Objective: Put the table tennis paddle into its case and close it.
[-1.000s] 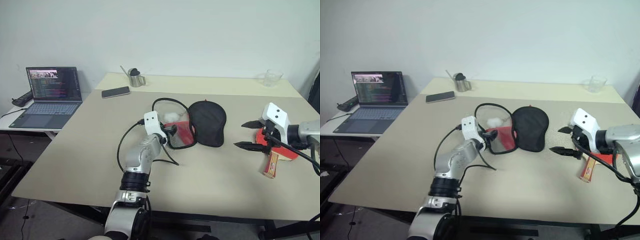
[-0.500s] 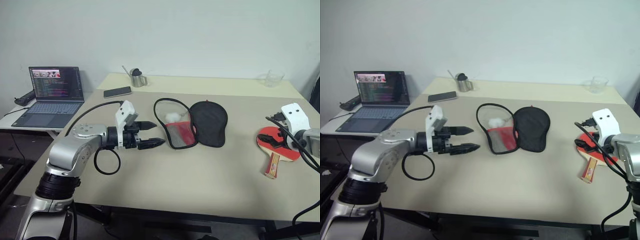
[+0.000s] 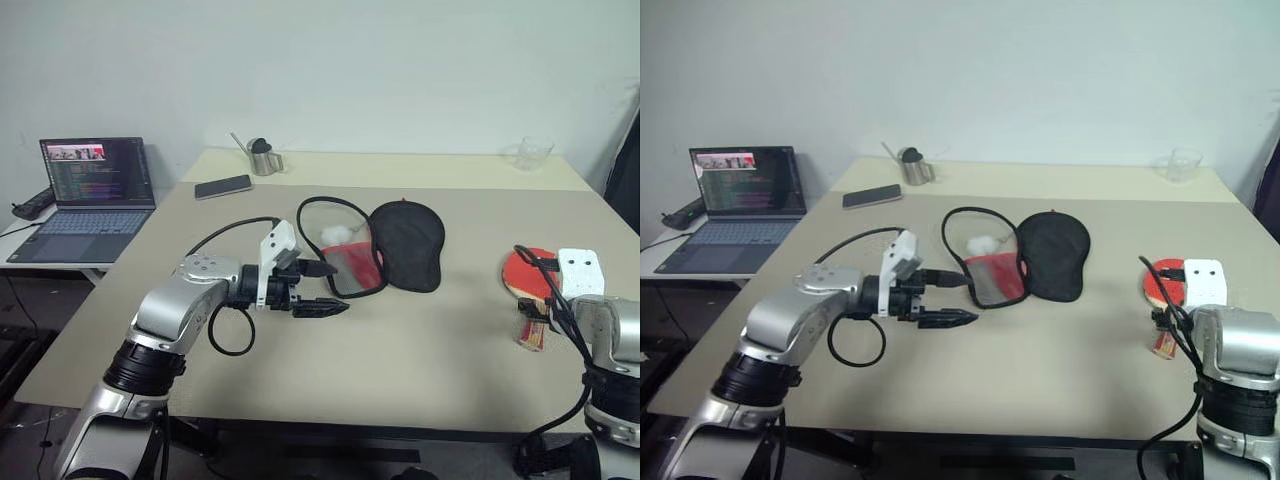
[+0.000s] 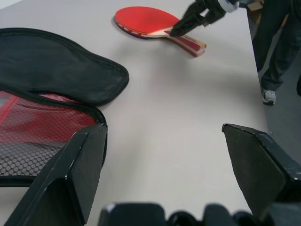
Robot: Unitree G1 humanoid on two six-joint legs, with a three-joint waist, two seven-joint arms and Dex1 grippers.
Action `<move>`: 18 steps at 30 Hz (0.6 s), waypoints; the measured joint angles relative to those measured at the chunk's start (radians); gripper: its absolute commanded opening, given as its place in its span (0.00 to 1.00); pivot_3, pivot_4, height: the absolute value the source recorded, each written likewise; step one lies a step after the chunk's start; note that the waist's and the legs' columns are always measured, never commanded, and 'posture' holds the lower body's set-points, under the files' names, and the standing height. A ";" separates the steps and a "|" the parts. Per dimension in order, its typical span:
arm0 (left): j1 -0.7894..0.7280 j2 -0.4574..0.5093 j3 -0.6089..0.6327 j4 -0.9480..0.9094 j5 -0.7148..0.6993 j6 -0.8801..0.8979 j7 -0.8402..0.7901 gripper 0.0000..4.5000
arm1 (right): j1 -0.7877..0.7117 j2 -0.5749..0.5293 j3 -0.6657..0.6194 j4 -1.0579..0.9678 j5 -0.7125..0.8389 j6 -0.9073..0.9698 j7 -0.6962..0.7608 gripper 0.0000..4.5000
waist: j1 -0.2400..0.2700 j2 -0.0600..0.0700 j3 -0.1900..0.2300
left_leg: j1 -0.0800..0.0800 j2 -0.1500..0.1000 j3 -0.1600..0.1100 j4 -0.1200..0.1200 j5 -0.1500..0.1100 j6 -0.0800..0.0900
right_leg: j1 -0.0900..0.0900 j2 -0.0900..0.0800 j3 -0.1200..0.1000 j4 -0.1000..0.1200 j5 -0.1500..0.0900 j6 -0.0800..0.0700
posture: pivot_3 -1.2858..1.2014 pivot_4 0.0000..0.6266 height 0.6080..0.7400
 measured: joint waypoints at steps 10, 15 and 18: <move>-0.013 -0.010 -0.001 0.018 0.026 -0.019 0.004 0.94 | -0.028 0.118 -0.062 0.119 -0.059 -0.110 -0.120 0.98 | -0.011 0.000 0.000 | 0.003 0.001 0.003 0.000 0.000 0.000 | 0.000 0.001 0.003 0.001 0.001 0.000 | 0.52 0.24 1.00; -0.008 -0.005 0.001 0.015 0.031 -0.003 0.026 0.94 | -0.105 0.165 -0.107 0.253 -0.065 -0.222 -0.191 0.98 | -0.025 0.000 -0.001 | 0.005 0.001 0.005 0.000 0.001 0.002 | 0.001 0.002 0.006 0.001 0.003 0.001 | 0.52 0.24 1.00; -0.001 -0.004 0.003 -0.004 0.030 0.004 0.032 0.94 | -0.132 0.173 -0.107 0.317 -0.065 -0.281 -0.214 0.98 | -0.030 -0.001 -0.001 | 0.006 0.001 0.006 0.000 0.001 0.002 | 0.001 0.003 0.008 0.001 0.004 0.001 | 0.52 0.24 1.00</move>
